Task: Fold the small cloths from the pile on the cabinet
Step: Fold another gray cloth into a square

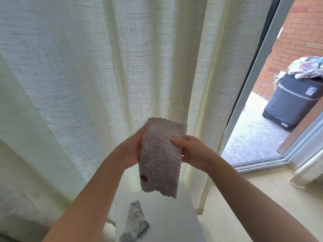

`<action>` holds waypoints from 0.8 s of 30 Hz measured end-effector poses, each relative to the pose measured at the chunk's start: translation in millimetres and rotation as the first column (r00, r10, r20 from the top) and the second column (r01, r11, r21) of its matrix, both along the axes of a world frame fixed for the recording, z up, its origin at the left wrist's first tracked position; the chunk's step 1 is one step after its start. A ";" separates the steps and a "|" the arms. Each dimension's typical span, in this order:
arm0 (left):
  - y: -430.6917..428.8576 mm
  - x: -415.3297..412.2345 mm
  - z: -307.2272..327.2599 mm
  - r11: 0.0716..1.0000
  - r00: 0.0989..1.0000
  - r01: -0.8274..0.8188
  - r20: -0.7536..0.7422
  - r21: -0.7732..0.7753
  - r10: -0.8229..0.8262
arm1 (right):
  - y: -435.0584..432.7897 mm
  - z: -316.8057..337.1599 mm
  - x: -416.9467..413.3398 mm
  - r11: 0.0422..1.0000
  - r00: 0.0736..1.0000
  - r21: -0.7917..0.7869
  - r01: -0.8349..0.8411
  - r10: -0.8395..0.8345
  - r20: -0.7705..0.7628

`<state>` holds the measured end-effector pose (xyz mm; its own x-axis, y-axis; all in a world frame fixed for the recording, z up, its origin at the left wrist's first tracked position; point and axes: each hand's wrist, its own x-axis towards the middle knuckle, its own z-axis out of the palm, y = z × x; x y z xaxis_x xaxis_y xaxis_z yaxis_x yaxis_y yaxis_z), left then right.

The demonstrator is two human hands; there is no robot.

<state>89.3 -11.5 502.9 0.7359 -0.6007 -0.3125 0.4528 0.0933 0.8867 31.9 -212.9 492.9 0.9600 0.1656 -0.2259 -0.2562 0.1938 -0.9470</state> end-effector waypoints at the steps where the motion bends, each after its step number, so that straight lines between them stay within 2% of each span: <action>1: 2.0 -4.1 -11.7 0.997 0.999 0.046 0.011 0.067 -0.046 | -1.5 -1.1 1.9 0.996 0.997 0.072 0.042 -0.038 -0.064; 3: 4.7 -10.6 -24.9 0.984 1.000 -0.010 0.005 0.178 0.010 | -6.0 -6.8 3.1 0.972 0.974 0.212 0.100 -0.052 -0.220; 4: 5.1 -11.9 -29.1 0.976 0.997 -0.074 0.012 0.205 0.073 | -6.8 -10.6 1.4 0.972 0.961 0.223 0.074 -0.010 -0.275; 7: 3.9 -11.9 -33.7 0.951 0.986 -0.158 0.099 0.265 0.137 | -3.9 -27.4 -4.5 0.996 0.946 0.053 -0.078 0.091 -0.311; 11: 3.1 -11.9 -35.4 0.929 0.979 -0.121 0.195 0.350 0.054 | -7.3 -40.5 -2.2 0.998 0.951 0.064 0.029 -0.008 -0.310; 15: 6.1 -8.2 -40.7 0.920 0.962 -0.011 0.254 0.392 -0.097 | -18.0 -50.1 -3.3 0.985 0.969 -0.156 0.068 -0.103 -0.225; 17: 0.3 -8.0 -47.3 0.899 0.943 -0.125 0.332 0.421 -0.024 | -21.4 -51.7 -6.3 0.967 0.978 -0.236 0.094 -0.134 -0.158; 19: -10.4 -10.2 -53.9 0.861 0.895 -0.296 0.435 0.413 0.099 | -25.3 -51.1 -10.0 0.941 0.971 -0.281 0.189 -0.222 -0.090; 21: -22.8 -13.9 -57.0 0.837 0.845 -0.397 0.507 0.376 0.173 | -33.6 -52.3 -13.7 0.926 0.959 -0.261 0.272 -0.284 -0.007; 23: -36.0 -18.2 -55.1 0.854 0.822 -0.375 0.555 0.361 0.127 | -47.0 -51.5 -20.0 0.925 0.962 -0.265 0.274 -0.263 0.075; 24: -43.6 -20.3 -52.5 0.854 0.798 -0.350 0.600 0.384 0.057 | -54.7 -49.2 -23.4 0.911 0.966 -0.325 0.255 -0.228 0.120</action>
